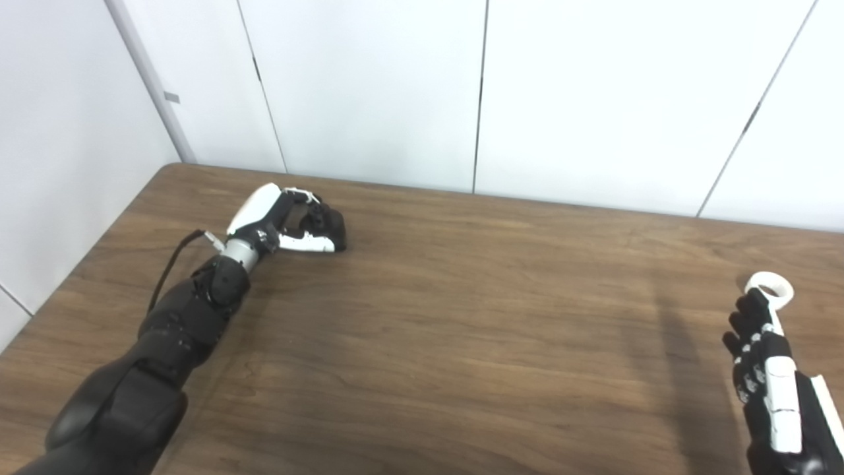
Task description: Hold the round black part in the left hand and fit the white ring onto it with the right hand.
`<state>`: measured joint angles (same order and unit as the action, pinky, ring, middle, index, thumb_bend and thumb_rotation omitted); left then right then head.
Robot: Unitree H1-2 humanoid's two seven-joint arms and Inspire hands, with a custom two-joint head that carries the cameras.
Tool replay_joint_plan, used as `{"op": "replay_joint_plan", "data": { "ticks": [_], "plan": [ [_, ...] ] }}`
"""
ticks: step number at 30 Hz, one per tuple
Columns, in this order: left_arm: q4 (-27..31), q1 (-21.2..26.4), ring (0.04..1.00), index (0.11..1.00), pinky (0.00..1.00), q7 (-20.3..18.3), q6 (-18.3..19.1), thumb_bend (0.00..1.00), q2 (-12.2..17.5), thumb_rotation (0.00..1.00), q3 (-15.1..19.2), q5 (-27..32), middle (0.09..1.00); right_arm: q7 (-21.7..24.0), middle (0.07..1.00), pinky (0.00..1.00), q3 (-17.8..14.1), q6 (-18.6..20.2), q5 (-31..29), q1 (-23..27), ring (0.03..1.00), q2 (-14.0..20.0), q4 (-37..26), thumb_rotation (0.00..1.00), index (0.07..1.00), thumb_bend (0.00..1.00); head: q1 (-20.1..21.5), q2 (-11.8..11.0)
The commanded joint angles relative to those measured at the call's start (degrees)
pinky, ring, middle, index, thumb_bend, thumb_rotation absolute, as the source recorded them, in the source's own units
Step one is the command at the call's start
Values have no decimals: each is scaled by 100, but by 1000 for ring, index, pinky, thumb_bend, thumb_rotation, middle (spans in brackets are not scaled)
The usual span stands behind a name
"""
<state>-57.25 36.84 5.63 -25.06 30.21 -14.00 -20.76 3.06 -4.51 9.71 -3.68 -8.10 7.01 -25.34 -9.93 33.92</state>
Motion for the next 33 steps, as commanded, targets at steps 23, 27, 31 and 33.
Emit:
{"op": "replay_joint_plan", "data": {
  "ticks": [23, 27, 31, 33],
  "plan": [
    [4471, -1707, 1000, 482, 1000, -1688, 629, 524, -910, 52, 30, 211, 873, -61, 990, 1000, 108, -286, 208, 351, 947, -72, -165, 1000, 992, 540, 631, 90],
    [4730, -1901, 1000, 482, 1000, -1839, 537, 524, -1086, 53, -122, 213, 871, -50, 987, 984, 143, -370, 274, 359, 946, -66, -126, 1000, 988, 553, 792, 104],
    [4776, -2044, 1000, 482, 1000, -1901, 375, 524, -1239, 54, -203, 251, 870, -68, 970, 958, 193, -407, 367, 359, 931, -97, -127, 1000, 973, 565, 949, 128],
    [4828, -2121, 1000, 481, 1000, -1929, 361, 524, -1303, 55, -212, 251, 871, -66, 972, 969, 204, -415, 351, 345, 933, -112, -124, 1000, 973, 547, 1054, 141]
  ]
}}
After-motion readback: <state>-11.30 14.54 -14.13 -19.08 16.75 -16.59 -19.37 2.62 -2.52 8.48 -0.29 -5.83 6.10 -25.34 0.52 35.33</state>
